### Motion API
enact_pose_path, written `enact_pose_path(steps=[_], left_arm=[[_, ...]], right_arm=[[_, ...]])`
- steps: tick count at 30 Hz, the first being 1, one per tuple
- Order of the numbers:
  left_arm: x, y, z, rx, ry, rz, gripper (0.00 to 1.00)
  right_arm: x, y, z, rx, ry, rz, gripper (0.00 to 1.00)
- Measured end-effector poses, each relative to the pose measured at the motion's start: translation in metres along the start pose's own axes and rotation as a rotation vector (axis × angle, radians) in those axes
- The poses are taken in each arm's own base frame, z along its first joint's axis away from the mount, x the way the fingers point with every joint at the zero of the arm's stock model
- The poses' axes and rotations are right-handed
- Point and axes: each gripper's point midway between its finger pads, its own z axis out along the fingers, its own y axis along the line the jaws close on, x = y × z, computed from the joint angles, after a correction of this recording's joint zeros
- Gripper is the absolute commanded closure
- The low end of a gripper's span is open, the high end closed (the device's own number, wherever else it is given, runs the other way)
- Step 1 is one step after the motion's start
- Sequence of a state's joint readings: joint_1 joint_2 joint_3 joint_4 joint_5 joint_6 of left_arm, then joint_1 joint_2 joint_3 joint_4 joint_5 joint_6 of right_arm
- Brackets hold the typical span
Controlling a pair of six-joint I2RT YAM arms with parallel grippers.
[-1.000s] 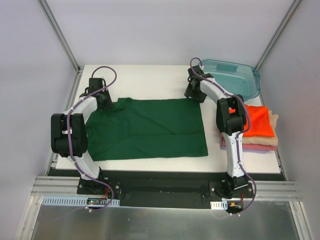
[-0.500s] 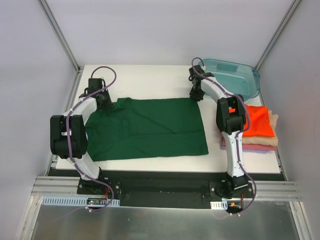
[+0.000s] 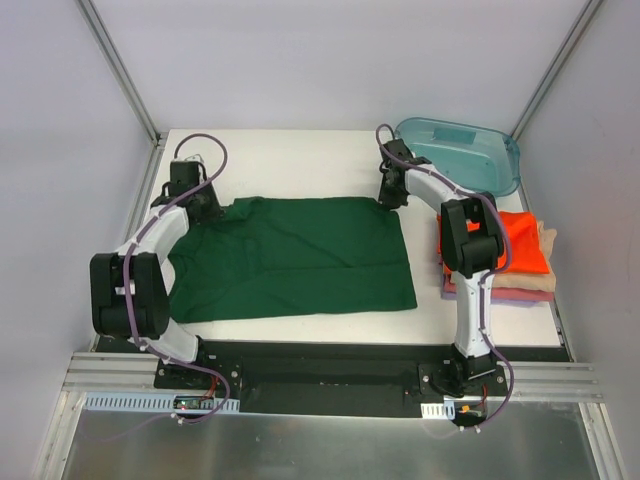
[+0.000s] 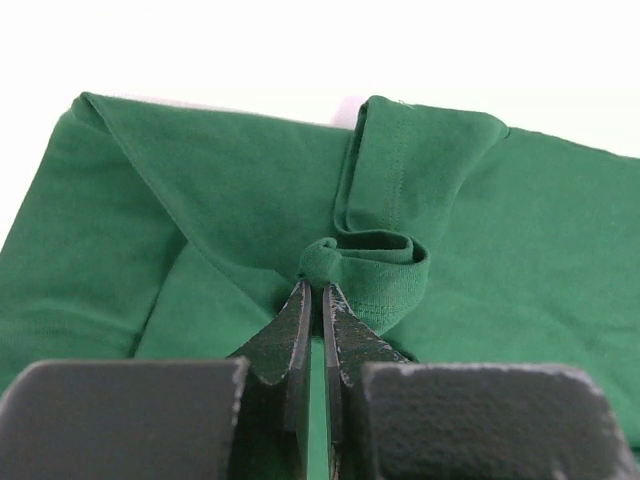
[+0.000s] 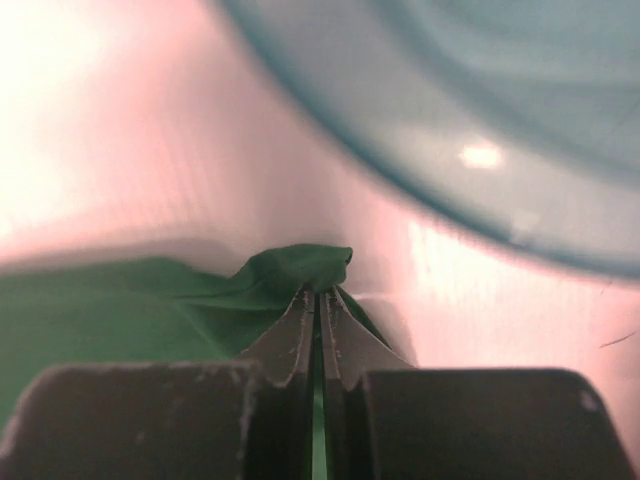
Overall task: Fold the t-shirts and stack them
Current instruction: Grap the side of the flattened tshirt furthest away from the robot with both arms, then fold the other side of the tshirt into a rectangle
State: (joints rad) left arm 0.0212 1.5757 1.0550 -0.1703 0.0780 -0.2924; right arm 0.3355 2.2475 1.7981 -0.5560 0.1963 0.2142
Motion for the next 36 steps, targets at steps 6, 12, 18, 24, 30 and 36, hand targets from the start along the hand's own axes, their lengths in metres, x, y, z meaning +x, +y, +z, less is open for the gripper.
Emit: enact_pose_path(steps=[6,12,18,24,30,36], left_arm=[[0.02,0.004,-0.026,-0.001,-0.025,-0.058,1.0],[0.043,0.013,-0.051,-0.019,-0.063,-0.131,1.0],[0.037,0.018,-0.089,-0.034,-0.19,-0.19,1.0],[0.041,0.028,-0.108,-0.072,-0.247,-0.252,1.0],[0.073,0.049,-0.112,-0.168,-0.205,-0.34,1.0],[0.069,0.051,-0.131,-0.171,-0.27,-0.398,1.0]], right_arm=[[0.03,0.01,-0.022,-0.113,0.01,-0.131,0.99],[0.046,0.01,-0.05,-0.162,-0.031,-0.207,0.99],[0.047,-0.003,-0.077,-0.165,-0.088,-0.22,0.99],[0.048,-0.013,-0.087,-0.151,-0.126,-0.243,0.99],[0.055,-0.021,-0.09,-0.143,-0.125,-0.253,0.99],[0.056,-0.025,-0.102,-0.151,-0.144,-0.251,0.99]])
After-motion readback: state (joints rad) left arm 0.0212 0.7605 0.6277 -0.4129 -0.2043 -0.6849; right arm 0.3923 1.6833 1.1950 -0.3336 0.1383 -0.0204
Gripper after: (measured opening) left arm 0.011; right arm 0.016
